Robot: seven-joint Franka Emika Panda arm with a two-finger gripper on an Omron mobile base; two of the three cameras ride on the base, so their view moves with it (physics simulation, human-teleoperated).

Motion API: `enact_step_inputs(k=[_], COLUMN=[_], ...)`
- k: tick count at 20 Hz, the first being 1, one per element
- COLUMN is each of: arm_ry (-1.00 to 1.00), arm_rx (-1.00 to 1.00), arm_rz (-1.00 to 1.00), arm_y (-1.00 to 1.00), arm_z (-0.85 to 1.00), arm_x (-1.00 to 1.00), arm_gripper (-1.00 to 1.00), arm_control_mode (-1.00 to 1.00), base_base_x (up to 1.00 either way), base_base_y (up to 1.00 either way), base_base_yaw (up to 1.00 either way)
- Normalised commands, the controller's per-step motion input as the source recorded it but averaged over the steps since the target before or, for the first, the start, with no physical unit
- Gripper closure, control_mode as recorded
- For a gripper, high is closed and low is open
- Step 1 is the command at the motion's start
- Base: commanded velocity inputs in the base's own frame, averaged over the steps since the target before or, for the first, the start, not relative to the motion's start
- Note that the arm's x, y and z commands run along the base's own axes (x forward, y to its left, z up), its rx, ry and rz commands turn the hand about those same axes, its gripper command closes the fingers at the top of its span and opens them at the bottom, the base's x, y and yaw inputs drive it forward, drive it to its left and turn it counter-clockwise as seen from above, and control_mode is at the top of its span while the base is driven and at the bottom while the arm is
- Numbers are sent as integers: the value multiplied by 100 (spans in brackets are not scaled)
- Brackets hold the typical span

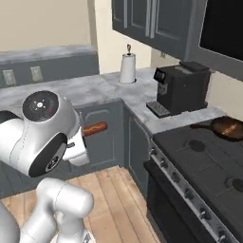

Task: Place the cold items (cucumber and broccoli) from the fridge in one tupperware on the dining counter. Place the warm items (kebab skewer and hot dog) in the stove area in another tupperware.

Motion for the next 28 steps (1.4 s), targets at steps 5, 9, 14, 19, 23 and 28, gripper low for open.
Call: enact_step_inputs(k=[5, 9, 14, 19, 23, 28], arm_ry=[0, 0, 0, 0, 0, 0], arm_rx=[0, 0, 0, 0, 0, 0], arm_rz=[0, 0, 0, 0, 0, 0], arm_y=[0, 0, 0, 0, 0, 0], arm_z=[0, 0, 0, 0, 0, 0], arm_x=[0, 0, 0, 0, 0, 0], arm_gripper=[100, 100, 100, 100, 100, 100], arm_control_mode=[100, 100, 100, 100, 100, 100], base_base_x=[-53, -20, 4, 48, 90, 74], base_base_y=[76, 78, 70, 64, 42, -49], base_base_yaw=[100, 100, 100, 97, 90, 98])
